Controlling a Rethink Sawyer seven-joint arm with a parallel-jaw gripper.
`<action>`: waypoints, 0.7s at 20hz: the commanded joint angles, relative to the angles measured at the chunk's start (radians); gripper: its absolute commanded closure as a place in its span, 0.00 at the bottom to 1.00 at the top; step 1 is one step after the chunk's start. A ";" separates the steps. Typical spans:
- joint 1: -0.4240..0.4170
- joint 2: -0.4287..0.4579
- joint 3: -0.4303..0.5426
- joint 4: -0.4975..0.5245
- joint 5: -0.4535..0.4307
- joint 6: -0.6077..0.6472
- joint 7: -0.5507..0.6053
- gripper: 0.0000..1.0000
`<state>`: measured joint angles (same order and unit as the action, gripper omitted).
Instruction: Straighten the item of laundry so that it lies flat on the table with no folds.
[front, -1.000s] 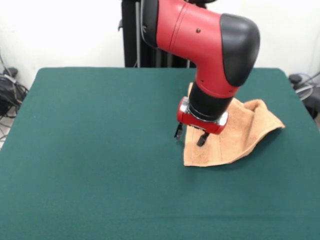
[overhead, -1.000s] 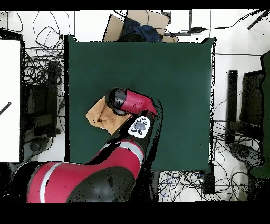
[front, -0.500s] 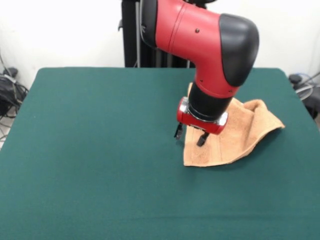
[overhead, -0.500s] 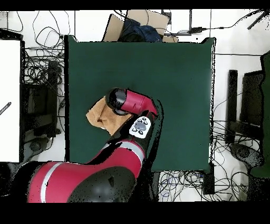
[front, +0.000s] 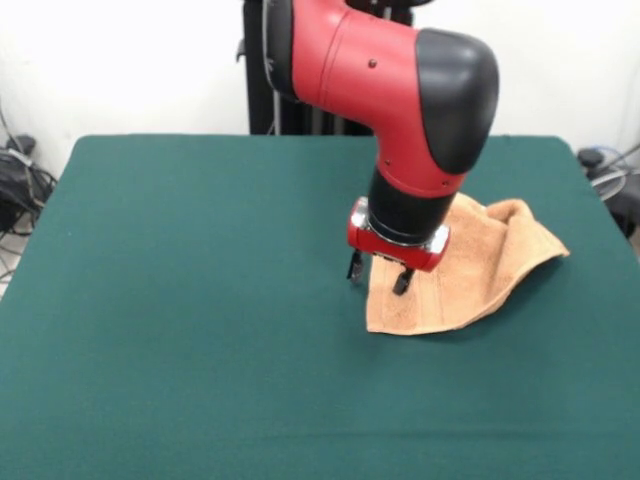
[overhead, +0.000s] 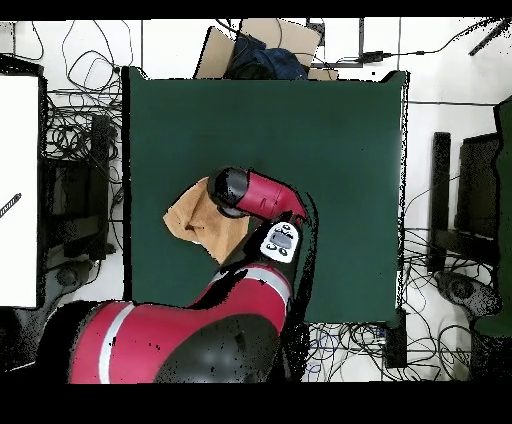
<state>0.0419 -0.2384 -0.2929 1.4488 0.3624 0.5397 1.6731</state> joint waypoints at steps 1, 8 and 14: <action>-0.097 0.235 0.209 0.018 -0.027 -0.419 0.190 0.00; -0.100 0.237 0.213 0.018 -0.040 -0.442 0.201 0.00; -0.113 0.230 0.232 0.032 -0.048 -0.470 0.203 0.00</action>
<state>-0.0114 -0.2580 -0.2400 1.4716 0.3614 0.5372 1.6731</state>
